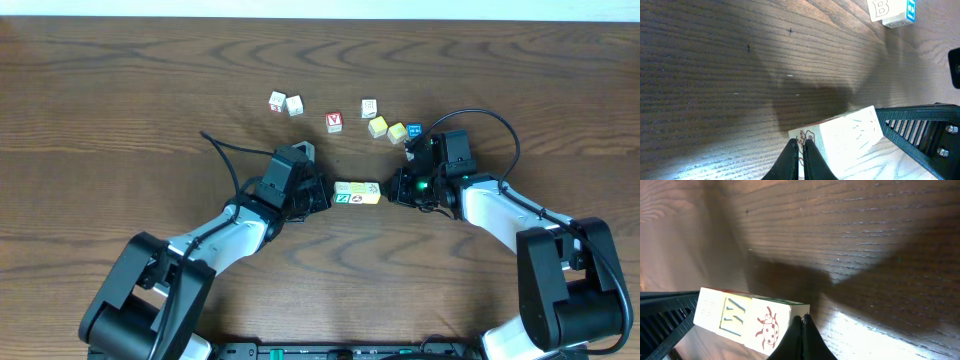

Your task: Lift 3 blocks

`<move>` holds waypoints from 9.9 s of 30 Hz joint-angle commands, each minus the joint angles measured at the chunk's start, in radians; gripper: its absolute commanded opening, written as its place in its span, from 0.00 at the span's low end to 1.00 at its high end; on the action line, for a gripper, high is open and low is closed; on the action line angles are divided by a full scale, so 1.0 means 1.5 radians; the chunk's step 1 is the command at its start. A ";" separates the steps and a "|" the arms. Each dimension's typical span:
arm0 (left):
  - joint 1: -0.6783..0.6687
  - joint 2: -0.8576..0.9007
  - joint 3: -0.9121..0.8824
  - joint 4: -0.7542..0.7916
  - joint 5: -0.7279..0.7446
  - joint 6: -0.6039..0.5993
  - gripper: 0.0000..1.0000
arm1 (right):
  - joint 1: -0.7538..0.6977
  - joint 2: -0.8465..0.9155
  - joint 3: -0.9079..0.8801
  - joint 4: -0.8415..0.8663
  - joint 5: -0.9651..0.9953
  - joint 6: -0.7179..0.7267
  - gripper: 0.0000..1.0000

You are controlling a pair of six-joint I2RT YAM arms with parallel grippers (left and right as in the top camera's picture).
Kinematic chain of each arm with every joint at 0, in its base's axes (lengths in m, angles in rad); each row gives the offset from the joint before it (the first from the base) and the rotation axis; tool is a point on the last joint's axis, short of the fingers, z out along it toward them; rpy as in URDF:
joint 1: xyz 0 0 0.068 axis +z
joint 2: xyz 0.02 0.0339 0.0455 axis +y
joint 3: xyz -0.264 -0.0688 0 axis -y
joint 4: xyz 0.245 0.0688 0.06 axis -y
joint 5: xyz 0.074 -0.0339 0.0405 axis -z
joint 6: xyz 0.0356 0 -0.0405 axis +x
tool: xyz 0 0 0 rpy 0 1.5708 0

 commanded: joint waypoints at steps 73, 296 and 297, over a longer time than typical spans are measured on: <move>-0.004 -0.181 -0.001 -0.063 0.052 -0.020 0.07 | 0.069 -0.200 0.001 -0.043 -0.037 0.021 0.01; -0.069 -0.019 -0.001 -0.018 -0.045 -0.037 0.07 | 0.155 -0.097 0.001 -0.021 0.168 0.061 0.01; -0.069 -0.019 -0.001 -0.018 -0.045 -0.037 0.07 | 0.157 -0.097 0.001 -0.022 0.174 0.064 0.01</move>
